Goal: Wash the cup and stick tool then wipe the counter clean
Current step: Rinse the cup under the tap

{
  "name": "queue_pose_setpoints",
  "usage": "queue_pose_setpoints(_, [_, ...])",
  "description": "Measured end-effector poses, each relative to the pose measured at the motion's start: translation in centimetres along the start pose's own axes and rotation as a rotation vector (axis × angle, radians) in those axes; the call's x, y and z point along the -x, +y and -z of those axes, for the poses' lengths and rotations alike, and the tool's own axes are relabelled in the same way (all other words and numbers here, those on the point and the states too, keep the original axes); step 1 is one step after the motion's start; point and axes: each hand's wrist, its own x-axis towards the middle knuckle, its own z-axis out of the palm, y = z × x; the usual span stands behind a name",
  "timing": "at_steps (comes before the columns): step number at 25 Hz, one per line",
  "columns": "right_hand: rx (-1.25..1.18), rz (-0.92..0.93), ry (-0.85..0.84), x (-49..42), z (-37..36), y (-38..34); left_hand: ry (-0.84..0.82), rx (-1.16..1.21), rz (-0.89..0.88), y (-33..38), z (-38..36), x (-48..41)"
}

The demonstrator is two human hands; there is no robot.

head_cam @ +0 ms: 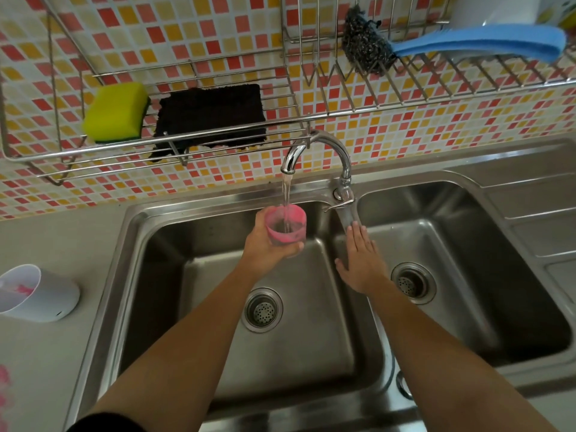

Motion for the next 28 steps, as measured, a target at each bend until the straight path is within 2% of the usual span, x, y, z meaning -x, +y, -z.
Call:
queue_pose_setpoints(7, [0.027,-0.028,0.076,-0.1,-1.1,0.0,-0.012,-0.034,0.011,-1.3,-0.3,0.1])
queue_pose_setpoints(11, [-0.049,-0.020,0.128,-0.2,-1.2,0.1,-0.013,-0.050,0.017,-1.4,-0.3,0.1])
queue_pose_setpoints(14, [-0.282,-0.085,0.272,-1.1,-0.6,-0.2,0.016,-0.042,0.035,-1.4,-0.1,-0.2])
queue_pose_setpoints(17, [-0.285,-0.022,0.400,-3.4,1.1,-0.6,0.004,-0.091,0.002,-1.5,0.1,-0.4])
queue_pose_setpoints(19, [-0.205,0.100,0.367,-5.1,2.8,-0.7,0.008,-0.100,-0.010,-1.5,0.2,-0.6])
queue_pose_setpoints(22, [-0.095,0.214,0.202,-7.0,4.5,-0.8,-0.004,-0.071,-0.014,-0.9,0.5,-0.5])
queue_pose_setpoints(25, [-0.015,0.195,0.152,-8.1,5.1,-1.2,-0.003,-0.072,-0.027,-0.3,0.7,-0.5])
queue_pose_setpoints(28, [-0.229,0.012,0.248,-8.1,5.6,-1.4,0.010,-0.052,-0.021,0.0,0.7,-0.7])
